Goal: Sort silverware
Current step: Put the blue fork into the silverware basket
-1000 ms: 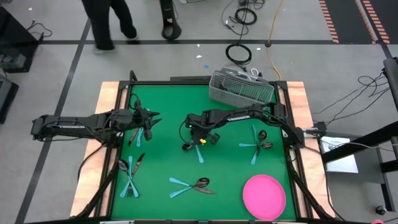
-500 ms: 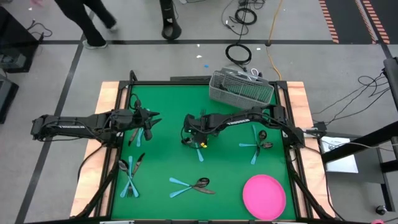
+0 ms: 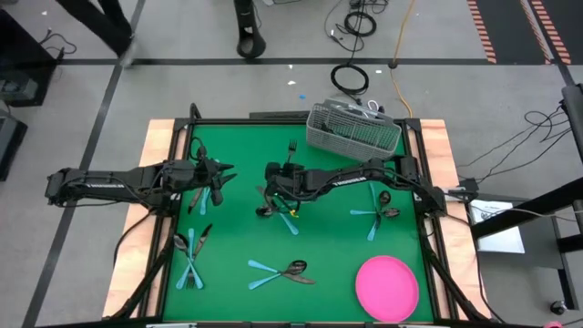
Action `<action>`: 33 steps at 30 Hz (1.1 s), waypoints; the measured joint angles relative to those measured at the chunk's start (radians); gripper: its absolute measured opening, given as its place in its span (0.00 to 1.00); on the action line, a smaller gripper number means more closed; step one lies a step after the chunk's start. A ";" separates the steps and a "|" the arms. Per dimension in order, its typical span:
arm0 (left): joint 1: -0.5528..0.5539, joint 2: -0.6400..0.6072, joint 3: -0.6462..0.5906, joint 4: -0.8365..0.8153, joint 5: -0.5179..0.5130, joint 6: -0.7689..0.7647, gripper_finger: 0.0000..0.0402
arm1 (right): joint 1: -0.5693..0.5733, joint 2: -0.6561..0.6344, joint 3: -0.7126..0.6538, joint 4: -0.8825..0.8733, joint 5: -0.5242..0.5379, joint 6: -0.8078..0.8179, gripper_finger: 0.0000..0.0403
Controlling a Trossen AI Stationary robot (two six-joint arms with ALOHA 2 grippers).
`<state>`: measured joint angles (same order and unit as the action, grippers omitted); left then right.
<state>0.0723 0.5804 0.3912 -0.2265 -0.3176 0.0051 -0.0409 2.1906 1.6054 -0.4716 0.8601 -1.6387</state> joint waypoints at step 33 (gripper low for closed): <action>0.000 0.000 0.000 0.000 0.027 0.000 0.33 | -0.263 -0.421 0.001 -0.286 0.270 -0.139 0.00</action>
<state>0.0721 0.5800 0.3912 -0.2270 -0.2909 0.0050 -0.3040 1.7699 1.6067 -0.7573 1.1297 -1.7779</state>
